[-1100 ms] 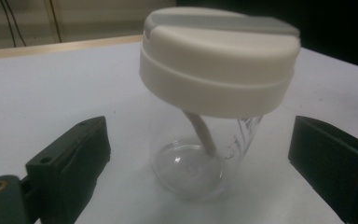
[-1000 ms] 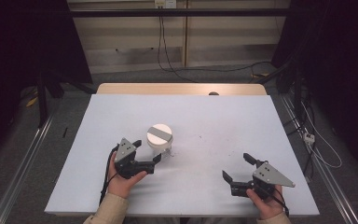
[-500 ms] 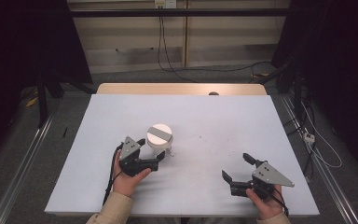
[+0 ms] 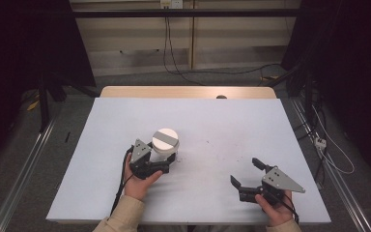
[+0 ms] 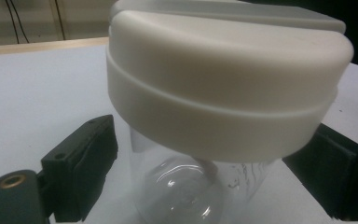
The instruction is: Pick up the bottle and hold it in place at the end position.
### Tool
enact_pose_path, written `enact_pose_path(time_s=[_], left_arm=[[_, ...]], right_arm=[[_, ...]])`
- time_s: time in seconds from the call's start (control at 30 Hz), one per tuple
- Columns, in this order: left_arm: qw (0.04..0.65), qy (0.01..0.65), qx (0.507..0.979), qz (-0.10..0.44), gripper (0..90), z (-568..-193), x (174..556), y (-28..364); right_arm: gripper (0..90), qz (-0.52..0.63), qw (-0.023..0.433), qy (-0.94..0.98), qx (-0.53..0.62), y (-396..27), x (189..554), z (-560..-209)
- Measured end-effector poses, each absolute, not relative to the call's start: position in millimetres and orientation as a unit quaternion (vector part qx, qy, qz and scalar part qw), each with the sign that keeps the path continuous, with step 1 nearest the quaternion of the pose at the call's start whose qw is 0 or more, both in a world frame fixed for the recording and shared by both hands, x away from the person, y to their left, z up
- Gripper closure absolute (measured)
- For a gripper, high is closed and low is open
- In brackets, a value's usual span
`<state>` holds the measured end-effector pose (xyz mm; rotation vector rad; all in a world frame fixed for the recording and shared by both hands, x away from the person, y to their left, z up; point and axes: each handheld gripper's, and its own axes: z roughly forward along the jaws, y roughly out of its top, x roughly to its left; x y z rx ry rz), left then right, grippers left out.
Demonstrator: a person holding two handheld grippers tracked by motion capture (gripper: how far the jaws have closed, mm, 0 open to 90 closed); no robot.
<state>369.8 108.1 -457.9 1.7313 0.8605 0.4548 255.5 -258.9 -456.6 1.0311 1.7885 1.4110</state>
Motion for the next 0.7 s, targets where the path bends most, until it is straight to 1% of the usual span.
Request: enact_pose_path(time_s=[0.4,0.47,0.6,0.63,0.7], left_arm=[[0.542,0.366,0.729,0.203,11.1,-458.4,378.0,98.0],[0.535,0.365,0.734,0.206,11.2,-458.4,379.5,95.9],[0.535,0.369,0.733,0.2,11.4,-458.5,382.1,94.5],[0.535,0.368,0.734,0.199,11.8,-458.6,382.4,94.2],[0.538,0.362,0.736,0.196,16.0,-458.6,382.6,93.8]], right_arm=[[3.2,0.536,0.315,0.677,0.394,-260.9,256.5,-457.0],[3.2,0.536,0.315,0.677,0.394,-260.2,257.1,-456.7],[3.3,0.537,0.311,0.679,0.392,-258.2,259.6,-457.1],[3.3,0.538,0.31,0.679,0.391,-258.0,260.4,-457.4],[3.3,0.539,0.309,0.68,0.39,-257.8,261.1,-457.4]])
